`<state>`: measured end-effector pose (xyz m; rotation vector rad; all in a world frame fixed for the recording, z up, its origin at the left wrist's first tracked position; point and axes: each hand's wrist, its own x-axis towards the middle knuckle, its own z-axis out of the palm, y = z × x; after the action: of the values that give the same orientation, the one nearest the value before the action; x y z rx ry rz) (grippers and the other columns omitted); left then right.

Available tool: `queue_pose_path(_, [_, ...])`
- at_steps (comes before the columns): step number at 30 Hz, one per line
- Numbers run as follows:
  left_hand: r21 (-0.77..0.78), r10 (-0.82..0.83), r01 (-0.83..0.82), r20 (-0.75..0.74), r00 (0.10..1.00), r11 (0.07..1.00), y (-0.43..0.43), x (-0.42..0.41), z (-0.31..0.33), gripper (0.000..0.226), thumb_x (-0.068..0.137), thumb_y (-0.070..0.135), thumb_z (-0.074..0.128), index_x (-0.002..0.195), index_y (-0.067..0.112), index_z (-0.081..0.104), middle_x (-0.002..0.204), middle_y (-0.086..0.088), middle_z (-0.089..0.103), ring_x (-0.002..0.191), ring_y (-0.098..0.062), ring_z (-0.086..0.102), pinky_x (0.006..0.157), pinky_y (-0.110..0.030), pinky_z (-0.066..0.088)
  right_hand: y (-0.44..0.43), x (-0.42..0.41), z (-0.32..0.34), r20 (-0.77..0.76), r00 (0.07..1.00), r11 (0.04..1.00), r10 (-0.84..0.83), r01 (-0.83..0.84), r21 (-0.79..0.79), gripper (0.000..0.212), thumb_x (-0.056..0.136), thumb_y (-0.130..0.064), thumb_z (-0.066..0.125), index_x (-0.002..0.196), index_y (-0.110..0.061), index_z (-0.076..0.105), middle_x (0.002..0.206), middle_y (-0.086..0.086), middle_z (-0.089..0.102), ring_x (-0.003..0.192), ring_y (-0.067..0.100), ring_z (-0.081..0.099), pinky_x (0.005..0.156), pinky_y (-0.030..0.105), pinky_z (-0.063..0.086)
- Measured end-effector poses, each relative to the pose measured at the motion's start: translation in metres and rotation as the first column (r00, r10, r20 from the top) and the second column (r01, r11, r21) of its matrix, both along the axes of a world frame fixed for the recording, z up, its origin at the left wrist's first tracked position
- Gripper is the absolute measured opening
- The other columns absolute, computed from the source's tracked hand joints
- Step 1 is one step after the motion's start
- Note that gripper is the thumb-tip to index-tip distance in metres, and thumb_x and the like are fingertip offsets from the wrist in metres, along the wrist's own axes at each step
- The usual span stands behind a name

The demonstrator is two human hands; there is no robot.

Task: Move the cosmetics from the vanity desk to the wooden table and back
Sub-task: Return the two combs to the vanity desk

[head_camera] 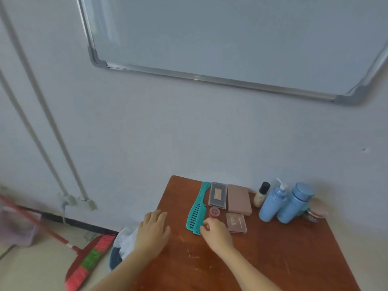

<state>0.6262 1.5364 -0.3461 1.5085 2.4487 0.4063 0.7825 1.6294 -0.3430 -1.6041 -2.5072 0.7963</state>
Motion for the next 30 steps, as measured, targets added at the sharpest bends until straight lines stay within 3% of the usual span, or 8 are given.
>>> queue_pose_path(5, [-0.092,-0.043,0.048,0.05,0.998,0.995,0.023,-0.005,-0.026,0.046,0.095,0.032,0.031,0.14,0.021,0.028,0.149,0.005,0.024,0.137,-0.017,0.018,0.112,-0.033,0.02,0.021,-0.018,-0.018,0.047,0.997,0.999,-0.053,0.053,0.009,0.019,0.094,-0.036,0.044,0.097,-0.018,0.052,0.113,-0.002,0.06,0.096,0.012,0.062,0.057,0.018,0.043])
queue_pose_path(7, [-0.1,-0.071,0.075,0.046,0.996,0.992,0.034,-0.01,-0.031,0.043,0.093,0.029,0.034,0.135,0.019,0.04,0.141,0.003,0.037,0.132,-0.019,0.031,0.107,-0.035,0.03,0.024,-0.027,-0.022,0.087,0.993,0.997,-0.081,0.078,0.027,0.024,0.094,-0.038,0.045,0.102,-0.017,0.051,0.115,0.0,0.058,0.101,0.014,0.059,0.066,0.024,0.048])
queue_pose_path(10, [-0.048,-0.174,0.177,0.062,0.983,0.983,0.045,-0.014,-0.044,0.042,0.075,0.032,0.036,0.095,0.018,0.07,0.099,0.004,0.067,0.092,-0.018,0.065,0.073,-0.033,0.055,0.02,-0.038,-0.029,0.139,0.983,0.991,-0.117,0.107,0.084,0.04,0.092,-0.039,0.047,0.123,-0.013,0.044,0.123,0.004,0.051,0.113,0.019,0.049,0.084,0.028,0.048])
queue_pose_path(11, [-0.041,-0.2,0.202,0.039,0.979,0.979,0.045,-0.017,-0.05,0.043,0.071,0.033,0.035,0.088,0.019,0.072,0.092,0.005,0.069,0.085,-0.016,0.066,0.067,-0.032,0.055,0.018,-0.041,-0.03,0.157,0.978,0.988,-0.134,0.119,0.097,0.044,0.092,-0.039,0.048,0.127,-0.013,0.042,0.125,0.005,0.049,0.115,0.02,0.046,0.087,0.028,0.047])
queue_pose_path(16, [0.094,-0.284,0.282,0.007,0.959,0.955,0.046,-0.032,-0.066,0.043,0.068,0.031,0.036,0.086,0.015,0.072,0.091,0.0,0.069,0.093,-0.014,0.045,0.067,-0.036,0.055,0.012,-0.055,-0.03,0.213,0.937,0.959,-0.278,0.26,0.11,0.042,0.092,-0.03,0.049,0.131,-0.015,0.039,0.129,0.003,0.047,0.119,0.02,0.043,0.094,0.028,0.042])
queue_pose_path(19, [0.057,-0.307,0.305,0.033,0.951,0.951,0.047,-0.034,-0.07,0.044,0.067,0.03,0.036,0.084,0.011,0.073,0.091,-0.005,0.07,0.089,-0.022,0.06,0.066,-0.039,0.054,0.011,-0.065,-0.03,0.228,0.889,0.917,-0.398,0.379,0.123,0.04,0.091,-0.023,0.051,0.129,-0.018,0.041,0.127,0.002,0.047,0.118,0.02,0.042,0.093,0.028,0.042])
queue_pose_path(26, [-0.082,-0.314,0.321,0.089,0.945,0.943,0.058,-0.029,-0.054,0.05,0.07,0.032,0.037,0.099,0.006,0.068,0.089,-0.012,0.066,0.081,-0.032,0.063,0.063,-0.042,0.051,0.005,-0.068,-0.016,0.223,0.825,0.855,-0.519,0.501,0.136,0.054,0.088,-0.021,0.055,0.137,-0.022,0.032,0.125,0.003,0.048,0.118,0.02,0.044,0.091,0.028,0.044])
queue_pose_path(30, [-0.132,-0.267,0.273,0.062,0.962,0.953,0.076,-0.009,-0.044,0.06,0.089,0.05,0.039,0.139,0.019,0.027,0.136,-0.005,0.04,0.126,-0.025,0.035,0.099,-0.039,0.035,-0.003,-0.044,0.003,0.121,0.841,0.844,-0.527,0.502,0.188,0.059,0.088,-0.021,0.055,0.14,-0.025,0.028,0.135,0.0,0.042,0.123,0.015,0.041,0.089,0.023,0.044])
